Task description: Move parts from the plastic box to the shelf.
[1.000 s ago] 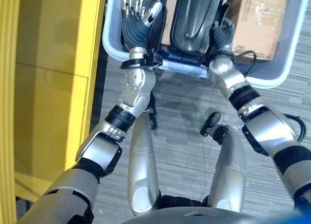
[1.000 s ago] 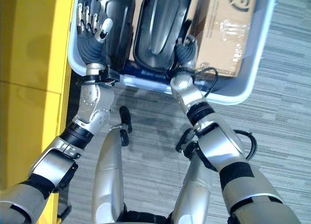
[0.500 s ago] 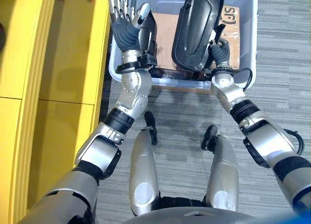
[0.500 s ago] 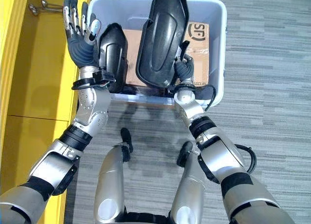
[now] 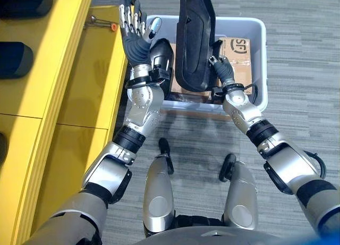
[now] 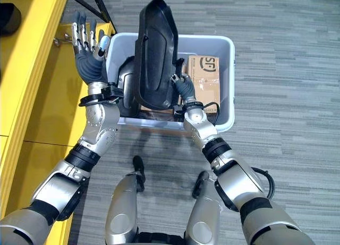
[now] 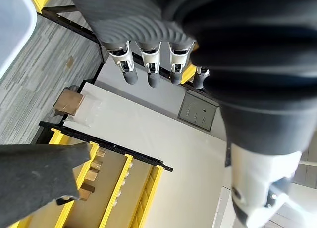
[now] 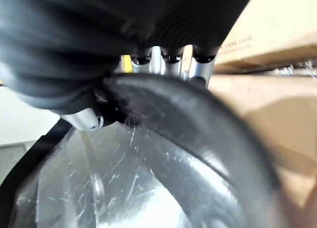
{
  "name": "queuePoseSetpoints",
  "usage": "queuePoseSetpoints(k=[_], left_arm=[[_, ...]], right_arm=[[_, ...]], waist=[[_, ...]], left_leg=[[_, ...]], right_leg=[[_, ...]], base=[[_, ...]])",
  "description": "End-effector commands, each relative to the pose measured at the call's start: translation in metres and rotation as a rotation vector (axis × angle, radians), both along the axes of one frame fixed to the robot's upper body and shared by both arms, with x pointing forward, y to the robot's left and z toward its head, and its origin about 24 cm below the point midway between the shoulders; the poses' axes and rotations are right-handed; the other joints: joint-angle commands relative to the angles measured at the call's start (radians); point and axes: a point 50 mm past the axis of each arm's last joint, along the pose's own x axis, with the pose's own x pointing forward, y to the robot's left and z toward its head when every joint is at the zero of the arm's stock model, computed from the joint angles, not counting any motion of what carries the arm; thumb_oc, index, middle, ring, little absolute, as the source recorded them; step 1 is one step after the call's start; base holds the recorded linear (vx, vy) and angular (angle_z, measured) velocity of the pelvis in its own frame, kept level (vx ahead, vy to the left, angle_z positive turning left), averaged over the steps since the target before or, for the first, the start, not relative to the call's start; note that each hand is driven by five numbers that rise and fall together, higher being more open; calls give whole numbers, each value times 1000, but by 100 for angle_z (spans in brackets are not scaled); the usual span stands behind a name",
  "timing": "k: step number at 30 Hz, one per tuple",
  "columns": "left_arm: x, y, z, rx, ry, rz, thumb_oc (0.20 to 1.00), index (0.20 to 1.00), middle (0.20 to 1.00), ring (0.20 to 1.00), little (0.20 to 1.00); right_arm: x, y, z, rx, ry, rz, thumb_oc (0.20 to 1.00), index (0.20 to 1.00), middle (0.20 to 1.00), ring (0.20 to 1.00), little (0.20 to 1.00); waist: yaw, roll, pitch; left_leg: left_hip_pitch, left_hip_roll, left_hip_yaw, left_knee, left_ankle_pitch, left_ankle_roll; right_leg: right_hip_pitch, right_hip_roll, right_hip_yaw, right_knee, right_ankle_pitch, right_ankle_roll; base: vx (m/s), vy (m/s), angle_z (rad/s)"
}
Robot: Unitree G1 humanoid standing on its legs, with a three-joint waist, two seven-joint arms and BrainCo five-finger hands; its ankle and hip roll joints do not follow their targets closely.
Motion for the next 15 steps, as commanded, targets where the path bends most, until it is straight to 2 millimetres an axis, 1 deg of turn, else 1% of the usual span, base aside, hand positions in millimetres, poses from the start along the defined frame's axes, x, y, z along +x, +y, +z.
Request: queuePoseSetpoints(k=[1, 5, 10, 14, 15], left_arm=[[-11, -5, 14, 13, -101, -19, 1000, 1000, 1000, 1000, 1000], [-12, 1, 4, -38, -52, -7, 1000, 1000, 1000, 1000, 1000], [-13, 8, -9, -6, 6, 43, 1000, 1000, 1000, 1000, 1000], [-14, 11, -14, 32, 39, 55, 1000, 1000, 1000, 1000, 1000], [-14, 12, -15, 41, 51, 58, 1000, 1000, 1000, 1000, 1000]], right_arm=[[-8, 29, 24, 162, -85, 154, 200, 200, 200, 200, 200], [-17, 41, 14, 187, -52, 217, 200, 200, 200, 200, 200], [-31, 59, 6, 209, -32, 268, 200, 200, 200, 200, 200], [-40, 72, 5, 231, -7, 305, 200, 200, 200, 200, 200], [-44, 77, 4, 244, 5, 320, 200, 200, 200, 200, 200]], waist=[[35, -20, -89], [42, -22, -126], [55, -24, -168], [69, -24, -199], [74, -23, -208]], left_leg=[[-1, -52, -13, -14, -33, 11], [42, -56, -20, -30, -36, 9], [100, -67, -19, -51, -47, 10], [142, -86, -16, -62, -64, 20], [159, -94, -12, -70, -68, 25]], right_leg=[[27, 62, -27, -59, 32, -9], [84, 49, -46, -92, 34, -6], [160, 28, -77, -143, 44, 7], [213, 9, -97, -175, 50, 26], [233, 1, -104, -189, 56, 35]], base=[[74, 54, 3], [79, 76, 4], [122, 105, 11], [119, 163, 16], [119, 226, 22]])
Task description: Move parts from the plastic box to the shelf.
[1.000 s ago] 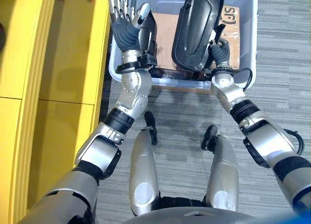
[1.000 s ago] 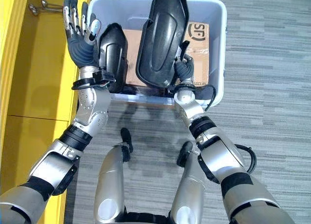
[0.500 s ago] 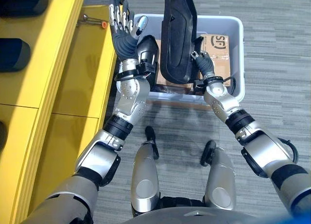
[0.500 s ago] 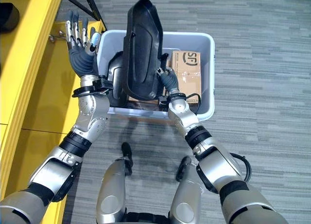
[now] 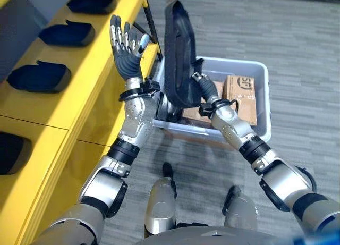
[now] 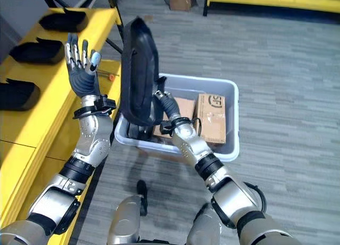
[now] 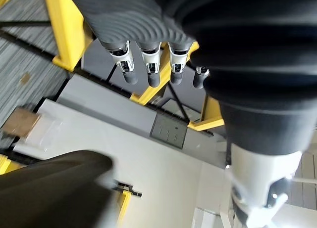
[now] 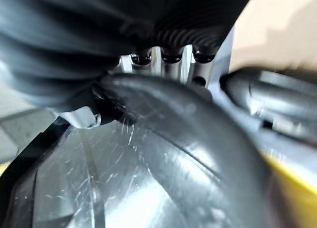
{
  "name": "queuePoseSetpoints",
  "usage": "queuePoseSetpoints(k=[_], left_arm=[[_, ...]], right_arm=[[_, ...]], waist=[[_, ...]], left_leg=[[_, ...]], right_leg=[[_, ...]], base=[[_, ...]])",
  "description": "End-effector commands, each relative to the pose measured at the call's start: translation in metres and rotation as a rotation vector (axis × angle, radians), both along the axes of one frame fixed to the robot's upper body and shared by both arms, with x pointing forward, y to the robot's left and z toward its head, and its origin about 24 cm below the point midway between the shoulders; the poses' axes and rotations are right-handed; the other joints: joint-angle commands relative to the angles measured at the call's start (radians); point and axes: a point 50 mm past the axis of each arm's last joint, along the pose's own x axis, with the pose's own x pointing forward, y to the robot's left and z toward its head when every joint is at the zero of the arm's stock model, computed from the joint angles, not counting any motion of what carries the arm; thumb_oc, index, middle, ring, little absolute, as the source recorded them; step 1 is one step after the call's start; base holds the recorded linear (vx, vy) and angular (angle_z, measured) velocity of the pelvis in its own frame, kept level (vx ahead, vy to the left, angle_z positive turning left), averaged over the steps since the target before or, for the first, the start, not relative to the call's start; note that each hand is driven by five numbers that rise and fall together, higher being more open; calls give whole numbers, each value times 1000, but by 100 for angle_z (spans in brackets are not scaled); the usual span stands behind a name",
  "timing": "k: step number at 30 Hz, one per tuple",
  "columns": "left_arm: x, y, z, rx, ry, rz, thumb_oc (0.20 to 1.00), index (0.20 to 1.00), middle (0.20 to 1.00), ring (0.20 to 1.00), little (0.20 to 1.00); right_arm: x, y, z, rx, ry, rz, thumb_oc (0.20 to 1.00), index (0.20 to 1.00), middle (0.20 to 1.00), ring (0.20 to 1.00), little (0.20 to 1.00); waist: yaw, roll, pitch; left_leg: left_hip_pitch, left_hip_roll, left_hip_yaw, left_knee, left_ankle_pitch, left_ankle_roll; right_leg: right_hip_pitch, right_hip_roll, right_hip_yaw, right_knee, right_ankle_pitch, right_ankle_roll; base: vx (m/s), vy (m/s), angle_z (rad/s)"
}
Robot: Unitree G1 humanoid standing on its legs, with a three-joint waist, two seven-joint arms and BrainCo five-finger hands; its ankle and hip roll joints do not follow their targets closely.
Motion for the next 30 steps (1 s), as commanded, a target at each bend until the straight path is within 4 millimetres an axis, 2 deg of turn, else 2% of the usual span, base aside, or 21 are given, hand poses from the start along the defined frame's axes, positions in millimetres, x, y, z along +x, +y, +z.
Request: queuePoseSetpoints(k=[1, 3, 11, 12, 14, 15, 16, 18, 19, 20, 22, 28, 30], left_arm=[[-9, -9, 24, 48, -103, -16, 1000, 1000, 1000, 1000, 1000], [-8, -8, 23, 67, -76, -22, 1000, 1000, 1000, 1000, 1000], [-10, -11, 12, 117, -16, -33, 1000, 1000, 1000, 1000, 1000], [-10, -12, 11, 127, -7, -32, 1000, 1000, 1000, 1000, 1000], [-7, -10, 10, 130, 21, -40, 1000, 1000, 1000, 1000, 1000], [-7, -10, 9, 130, 26, -42, 1000, 1000, 1000, 1000, 1000], [-6, -10, 6, 131, 40, -54, 1000, 1000, 1000, 1000, 1000], [-6, -10, 1, 135, 55, -76, 1000, 1000, 1000, 1000, 1000], [-9, -13, -9, 150, 86, -113, 1000, 1000, 1000, 1000, 1000], [-11, -14, -14, 147, 98, -122, 1000, 1000, 1000, 1000, 1000], [-14, -13, -21, 132, 109, -121, 1000, 1000, 1000, 1000, 1000], [-25, -5, -38, 124, 135, -128, 1000, 1000, 1000, 1000, 1000], [-26, -2, -41, 122, 142, -124, 1000, 1000, 1000, 1000, 1000]], right_arm=[[-11, 28, 32, 142, -86, 77, 200, 200, 200, 200, 200], [-20, 38, 33, 166, -72, 103, 200, 200, 200, 200, 200], [-40, 55, 21, 219, -10, 168, 200, 200, 200, 200, 200], [-43, 57, 20, 218, -12, 176, 200, 200, 200, 200, 200], [-48, 58, 14, 224, 4, 192, 200, 200, 200, 200, 200], [-49, 58, 13, 223, 8, 192, 200, 200, 200, 200, 200], [-51, 56, 9, 228, 24, 188, 200, 200, 200, 200, 200], [-51, 53, 3, 225, 41, 182, 200, 200, 200, 200, 200], [-51, 43, -12, 222, 77, 145, 200, 200, 200, 200, 200], [-51, 38, -16, 221, 86, 136, 200, 200, 200, 200, 200], [-51, 33, -20, 215, 91, 137, 200, 200, 200, 200, 200], [-47, 17, -25, 206, 110, 96, 200, 200, 200, 200, 200], [-45, 11, -27, 206, 117, 69, 200, 200, 200, 200, 200]], waist=[[25, -21, -17], [34, -22, -33], [59, -13, -68], [58, -13, -77], [29, -19, -100], [24, -20, -104], [13, -28, -117], [2, -39, -134], [-23, -50, -160], [-27, -55, -170], [-28, -56, -180], [-5, -63, -196], [-1, -64, -196]], left_leg=[[61, -31, 0, -25, -35, 2], [90, -53, 8, -44, -44, 17], [161, -105, 24, -106, -61, 54], [167, -107, 21, -117, -59, 58], [177, -122, -14, -149, -55, 60], [179, -125, -20, -153, -54, 60], [187, -133, -36, -172, -50, 55], [191, -149, -63, -186, -48, 51], [196, -169, -121, -204, -42, 53], [196, -178, -141, -204, -44, 55], [198, -179, -151, -205, -40, 51], [184, -178, -182, -219, -25, 40], [174, -175, -168, -209, -23, 31]], right_leg=[[41, 37, -43, -23, 17, -15], [79, 21, -55, -54, 33, -5], [118, -14, -105, -51, 72, 6], [124, 3, -98, -55, 64, 4], [123, 114, -13, -90, 23, -16], [123, 131, 0, -98, 19, -21], [136, 187, 28, -144, 18, -40], [145, 249, 68, -206, 28, -57], [150, 329, 169, -248, 31, -82], [156, 344, 194, -268, 37, -87], [169, 351, 199, -280, 40, -90], [197, 360, 185, -331, 49, -102], [206, 360, 163, -338, 50, -107]], base=[[115, 267, 15], [87, 261, 10], [31, 151, -2], [40, 18, -28], [74, -42, -7], [108, -94, 21], [90, -100, 34], [157, -164, 60], [221, -204, 95], [212, -191, 119], [52, -91, 99], [-13, -73, 24], [-25, -40, 28]])
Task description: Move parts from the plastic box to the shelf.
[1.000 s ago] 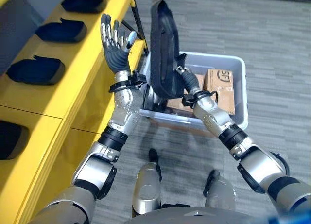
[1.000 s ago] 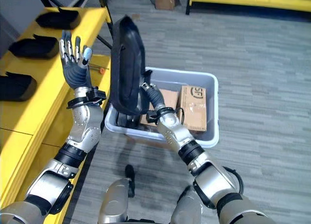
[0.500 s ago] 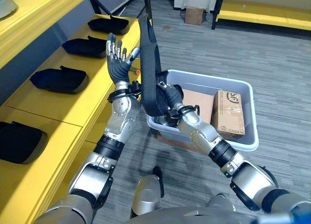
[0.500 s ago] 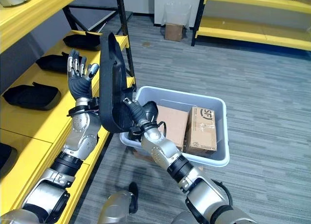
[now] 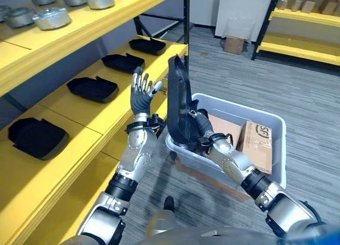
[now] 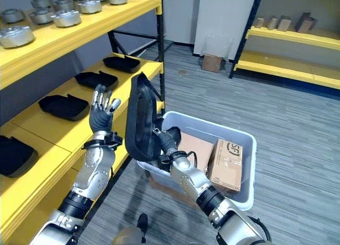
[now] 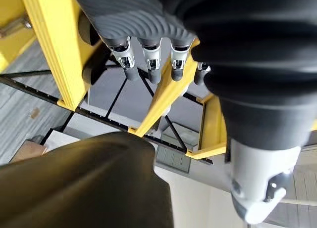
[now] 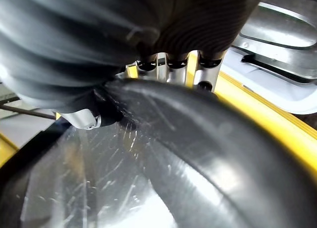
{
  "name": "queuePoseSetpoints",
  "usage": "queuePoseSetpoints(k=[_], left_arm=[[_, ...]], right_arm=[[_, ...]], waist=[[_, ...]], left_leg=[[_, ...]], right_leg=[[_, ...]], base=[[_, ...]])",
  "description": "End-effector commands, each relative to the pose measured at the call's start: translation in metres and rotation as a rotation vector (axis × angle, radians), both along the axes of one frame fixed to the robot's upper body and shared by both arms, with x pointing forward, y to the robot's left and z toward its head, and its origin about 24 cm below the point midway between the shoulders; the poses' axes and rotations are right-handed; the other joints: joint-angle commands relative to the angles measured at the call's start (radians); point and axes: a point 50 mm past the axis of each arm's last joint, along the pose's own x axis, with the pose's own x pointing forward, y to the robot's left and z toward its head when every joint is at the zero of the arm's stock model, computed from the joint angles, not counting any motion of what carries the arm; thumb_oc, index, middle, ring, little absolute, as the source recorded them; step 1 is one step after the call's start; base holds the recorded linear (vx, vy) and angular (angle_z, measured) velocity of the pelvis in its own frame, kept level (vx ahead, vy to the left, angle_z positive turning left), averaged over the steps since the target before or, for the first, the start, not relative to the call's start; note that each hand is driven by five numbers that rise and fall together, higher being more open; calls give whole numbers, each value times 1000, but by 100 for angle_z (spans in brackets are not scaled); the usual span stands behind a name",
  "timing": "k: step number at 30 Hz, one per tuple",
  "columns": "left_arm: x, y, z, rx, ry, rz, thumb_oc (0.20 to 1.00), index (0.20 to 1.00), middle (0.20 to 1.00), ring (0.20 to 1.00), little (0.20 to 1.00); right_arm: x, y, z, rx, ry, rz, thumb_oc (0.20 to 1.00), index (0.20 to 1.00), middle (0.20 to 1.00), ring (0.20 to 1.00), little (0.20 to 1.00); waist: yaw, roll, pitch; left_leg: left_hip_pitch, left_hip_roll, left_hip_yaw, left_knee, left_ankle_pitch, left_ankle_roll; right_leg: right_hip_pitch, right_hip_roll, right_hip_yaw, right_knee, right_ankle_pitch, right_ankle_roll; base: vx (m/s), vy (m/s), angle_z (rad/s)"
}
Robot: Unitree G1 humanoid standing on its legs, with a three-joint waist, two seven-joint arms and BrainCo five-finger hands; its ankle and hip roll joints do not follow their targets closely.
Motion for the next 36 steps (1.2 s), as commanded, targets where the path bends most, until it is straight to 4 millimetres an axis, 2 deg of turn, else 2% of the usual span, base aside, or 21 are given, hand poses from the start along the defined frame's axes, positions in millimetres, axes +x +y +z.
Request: queuePoseSetpoints(k=[1, 2, 3, 5, 8, 9, 11, 12, 13, 14, 17, 19, 24, 25, 27, 36], left_arm=[[10, 5, 40, 53, -182, -13, 1000, 1000, 1000, 1000, 1000], [10, 5, 40, 54, -181, -11, 1000, 1000, 1000, 1000, 1000], [10, 6, 41, 51, -181, -27, 1000, 1000, 1000, 1000, 1000], [9, 5, 42, 55, -185, -40, 1000, 1000, 1000, 1000, 1000], [7, 8, 44, 56, -199, -39, 1000, 1000, 1000, 1000, 1000], [5, 11, 44, 53, -203, -35, 1000, 1000, 1000, 1000, 1000], [2, 15, 44, 48, -206, -27, 1000, 1000, 1000, 1000, 1000], [-1, 19, 41, 46, -202, -22, 1000, 1000, 1000, 1000, 1000], [-2, 22, 40, 29, -194, -10, 1000, 1000, 1000, 1000, 1000], [-1, 24, 38, 25, -189, 4, 1000, 1000, 1000, 1000, 1000], [3, 21, 38, 23, -167, -3, 1000, 1000, 1000, 1000, 1000], [6, 18, 35, 32, -154, -9, 1000, 1000, 1000, 1000, 1000], [6, 21, 28, 8, -127, 7, 1000, 1000, 1000, 1000, 1000], [5, 21, 27, 9, -127, 9, 1000, 1000, 1000, 1000, 1000], [3, 22, 27, 6, -120, 14, 1000, 1000, 1000, 1000, 1000], [3, 25, 28, 11, -97, 7, 1000, 1000, 1000, 1000, 1000]], right_arm=[[9, 21, 52, 220, -153, 22, 200, 200, 200, 200, 200], [10, 19, 51, 223, -150, 17, 200, 200, 200, 200, 200], [11, 11, 50, 222, -154, -12, 200, 200, 200, 200, 200], [12, 3, 50, 215, -161, -31, 200, 200, 200, 200, 200], [17, -2, 52, 212, -174, -35, 200, 200, 200, 200, 200], [20, -4, 53, 206, -176, -38, 200, 200, 200, 200, 200], [23, -5, 55, 207, -174, -23, 200, 200, 200, 200, 200], [27, -5, 57, 193, -162, -15, 200, 200, 200, 200, 200], [28, -6, 57, 182, -152, -1, 200, 200, 200, 200, 200], [28, -5, 56, 180, -143, 21, 200, 200, 200, 200, 200], [27, -8, 51, 182, -125, 20, 200, 200, 200, 200, 200], [27, -11, 46, 172, -110, 17, 200, 200, 200, 200, 200], [24, -16, 37, 154, -90, 27, 200, 200, 200, 200, 200], [22, -15, 35, 146, -89, 32, 200, 200, 200, 200, 200], [19, -10, 32, 138, -86, 47, 200, 200, 200, 200, 200], [12, 8, 32, 81, -89, 68, 200, 200, 200, 200, 200]], waist=[[0, -81, 6], [-2, -81, 8], [-11, -81, 12], [-24, -82, 21], [-30, -83, 36], [-34, -87, 43], [-39, -91, 43], [-48, -91, 37], [-55, -90, 22], [-62, -80, 9], [-77, -58, -5], [-83, -45, -11], [-85, -38, -16], [-82, -34, -17], [-70, -30, -14], [-19, -30, 9]], left_leg=[[49, -113, 86, 44, -148, 9], [44, -110, 101, 55, -149, 5], [31, -90, 165, 79, -146, -7], [10, -50, 238, 131, -147, -22], [-1, 5, 281, 202, -167, -27], [13, 45, 311, 241, -189, -27], [29, 93, 342, 278, -195, -33], [53, 174, 359, 342, -160, -68], [66, 227, 359, 369, -101, -87], [79, 231, 352, 341, -73, -95], [92, 228, 388, 253, -60, -103], [103, 205, 393, 206, -79, -100], [134, 140, 385, 148, -147, -75], [128, 131, 391, 132, -140, -61], [133, 106, 382, 107, -147, -53], [118, 71, 359, 91, -155, -30]], right_leg=[[-10, -1, 8, -147, 145, 35], [-9, -3, -1, -146, 144, 35], [-5, -10, -34, -137, 139, 34], [-9, -30, -80, -108, 127, 31], [-22, -59, -119, -55, 105, 19], [-26, -83, -139, -26, 90, 13], [-32, -108, -155, -2, 79, 6], [-32, -141, -166, 33, 47, 5], [-46, -161, -170, 51, 37, 0], [-66, -175, -169, 64, 34, 2], [-69, -203, -191, 77, 27, 14], [-65, -222, -198, 77, 33, 30], [-53, -245, -193, 51, 65, 59], [-57, -240, -202, 34, 91, 56], [-51, -241, -210, 17, 104, 70], [-50, -258, -259, 14, 121, 104]], base=[[-23, -14, 28], [-48, -4, 29], [-75, -1, 34], [-106, 17, 100], [-118, 80, 86], [-138, 148, 38], [-100, 241, 41], [-86, 477, 70], [-112, 650, 87], [-153, 610, 56], [-72, 473, 41], [-49, 468, 65], [-37, 277, 67], [-105, 270, 51], [-96, 256, 19], [-72, 131, 19]])
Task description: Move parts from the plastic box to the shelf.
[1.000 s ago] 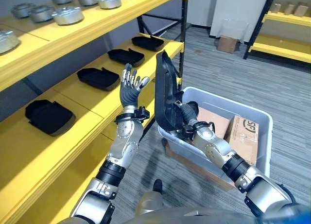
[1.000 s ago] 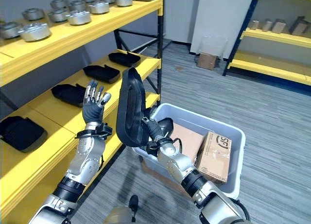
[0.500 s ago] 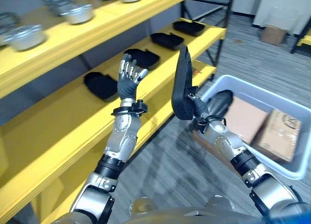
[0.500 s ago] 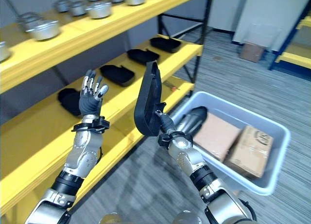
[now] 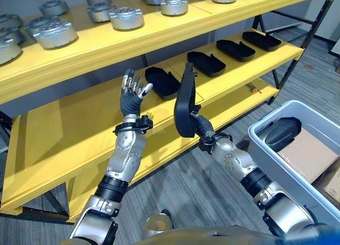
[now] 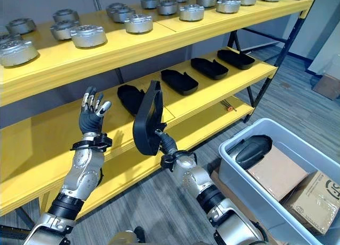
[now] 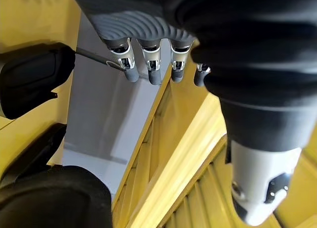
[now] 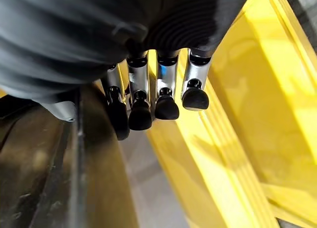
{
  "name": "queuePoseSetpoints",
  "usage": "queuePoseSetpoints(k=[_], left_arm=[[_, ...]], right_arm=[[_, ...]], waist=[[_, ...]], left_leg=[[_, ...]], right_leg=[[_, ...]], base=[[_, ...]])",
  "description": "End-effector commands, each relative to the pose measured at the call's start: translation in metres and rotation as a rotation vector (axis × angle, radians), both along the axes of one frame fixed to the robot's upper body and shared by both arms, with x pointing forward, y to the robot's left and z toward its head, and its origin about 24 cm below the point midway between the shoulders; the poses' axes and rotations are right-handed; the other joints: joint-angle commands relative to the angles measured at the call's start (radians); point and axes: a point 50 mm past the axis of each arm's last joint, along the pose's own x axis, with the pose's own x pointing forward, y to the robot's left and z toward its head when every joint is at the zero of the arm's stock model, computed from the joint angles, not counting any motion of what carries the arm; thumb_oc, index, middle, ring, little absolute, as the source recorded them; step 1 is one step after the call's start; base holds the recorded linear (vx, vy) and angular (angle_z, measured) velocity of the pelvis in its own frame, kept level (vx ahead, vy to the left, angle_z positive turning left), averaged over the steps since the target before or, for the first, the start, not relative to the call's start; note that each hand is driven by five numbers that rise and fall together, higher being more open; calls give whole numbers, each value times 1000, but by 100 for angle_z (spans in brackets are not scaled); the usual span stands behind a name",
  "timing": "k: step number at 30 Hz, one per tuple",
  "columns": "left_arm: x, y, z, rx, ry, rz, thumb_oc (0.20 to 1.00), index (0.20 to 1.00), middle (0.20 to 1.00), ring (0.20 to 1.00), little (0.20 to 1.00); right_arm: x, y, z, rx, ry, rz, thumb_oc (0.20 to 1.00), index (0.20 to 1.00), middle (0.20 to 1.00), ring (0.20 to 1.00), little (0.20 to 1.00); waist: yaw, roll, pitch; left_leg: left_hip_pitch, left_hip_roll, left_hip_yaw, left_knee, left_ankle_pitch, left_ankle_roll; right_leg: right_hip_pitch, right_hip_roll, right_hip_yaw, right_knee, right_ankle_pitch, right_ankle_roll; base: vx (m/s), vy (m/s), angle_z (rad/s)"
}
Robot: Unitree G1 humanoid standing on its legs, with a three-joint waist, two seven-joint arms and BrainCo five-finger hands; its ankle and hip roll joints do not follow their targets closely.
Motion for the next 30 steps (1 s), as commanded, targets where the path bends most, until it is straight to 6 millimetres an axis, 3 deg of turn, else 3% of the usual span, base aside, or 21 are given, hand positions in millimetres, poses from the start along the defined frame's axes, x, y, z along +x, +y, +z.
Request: queuePoseSetpoints(k=[1, 12, 14, 16, 24, 30], left_arm=[[2, -4, 25, -33, -105, -33, 1000, 1000, 1000, 1000, 1000], [17, -11, 42, -58, -137, -25, 1000, 1000, 1000, 1000, 1000], [22, -12, 51, -63, -165, -27, 1000, 1000, 1000, 1000, 1000], [31, -16, 72, -73, -229, -28, 1000, 1000, 1000, 1000, 1000], [43, -31, 114, -48, -331, -52, 1000, 1000, 1000, 1000, 1000], [44, -42, 120, -48, -336, -84, 1000, 1000, 1000, 1000, 1000]], right_arm=[[9, 12, 41, 40, -182, 10, 200, 200, 200, 200, 200], [22, 25, 57, -71, -232, 13, 200, 200, 200, 200, 200], [29, 26, 71, -98, -292, 12, 200, 200, 200, 200, 200], [45, 29, 106, -150, -411, 10, 200, 200, 200, 200, 200], [67, 34, 172, -191, -624, 17, 200, 200, 200, 200, 200], [69, 37, 186, -184, -668, -21, 200, 200, 200, 200, 200]], waist=[[9, 25, 8], [63, 15, 68], [71, 14, 96], [88, 9, 165], [131, -20, 273], [149, -20, 287]], left_leg=[[52, 52, 33, -11, -12, -18], [-29, 41, 21, 47, -21, -7], [-56, 40, 19, 66, -25, -5], [-106, 37, 7, 105, -47, -12], [-266, 41, -3, 263, -86, 7], [-299, 13, -15, 298, -112, 34]], right_leg=[[-13, 83, -94, 68, -64, -65], [-44, 60, -123, 94, -59, -42], [-63, 53, -123, 106, -60, -37], [-97, 34, -116, 136, -76, -21], [-194, -21, -115, 206, -46, -6], [-215, -75, -108, 268, -30, -5]], base=[[-119, 108, 29], [-91, 90, 16], [-204, 70, 14], [-355, 90, 20], [-202, 89, 17], [-33, 142, 9]])
